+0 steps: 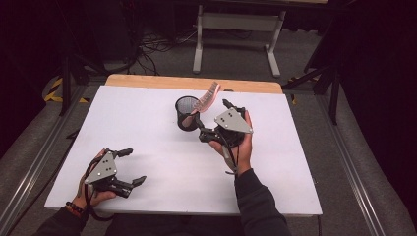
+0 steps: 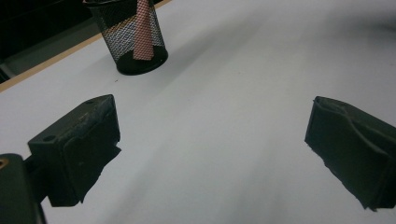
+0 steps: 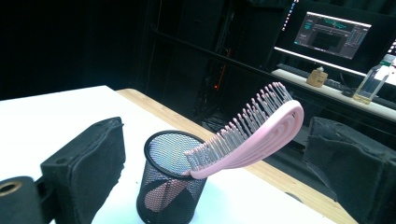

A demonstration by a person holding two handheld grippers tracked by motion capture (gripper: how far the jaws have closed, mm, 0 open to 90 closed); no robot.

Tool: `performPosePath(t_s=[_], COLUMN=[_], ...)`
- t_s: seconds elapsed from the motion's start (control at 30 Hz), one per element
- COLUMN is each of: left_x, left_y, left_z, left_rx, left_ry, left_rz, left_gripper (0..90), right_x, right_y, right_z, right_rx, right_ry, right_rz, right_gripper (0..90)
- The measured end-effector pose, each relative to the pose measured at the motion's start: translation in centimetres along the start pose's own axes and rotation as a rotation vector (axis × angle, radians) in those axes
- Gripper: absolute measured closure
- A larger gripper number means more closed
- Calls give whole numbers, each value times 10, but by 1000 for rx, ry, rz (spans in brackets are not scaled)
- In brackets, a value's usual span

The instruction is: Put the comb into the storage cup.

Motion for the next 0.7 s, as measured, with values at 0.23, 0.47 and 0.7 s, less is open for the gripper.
performPosePath(t_s=[0.23,0.47,0.7], left_x=[0,0,1], left_y=[0,0,1], left_z=[0,0,0], left_rx=[0,0,-4], left_ry=[1,2,0], left_rz=[-1,-3,-4], left_gripper=[38,38,38], right_x=[9,14,19], right_y=[-4,-2,2], right_z=[3,6,8], right_rx=[-12,-3,25], right_ry=[-19,-16,-12], right_rz=[7,-1,-7], right_gripper=[60,63,63])
Point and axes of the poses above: each handheld gripper's, and its own axes: x roughly backward along the jaws, z roughly out of its underside, y roughly to its left, the point moved 3 cm from there along -x, roughly forward along the jaws, and after that the axes turned 1 degree about z, right-handed, at the moved point
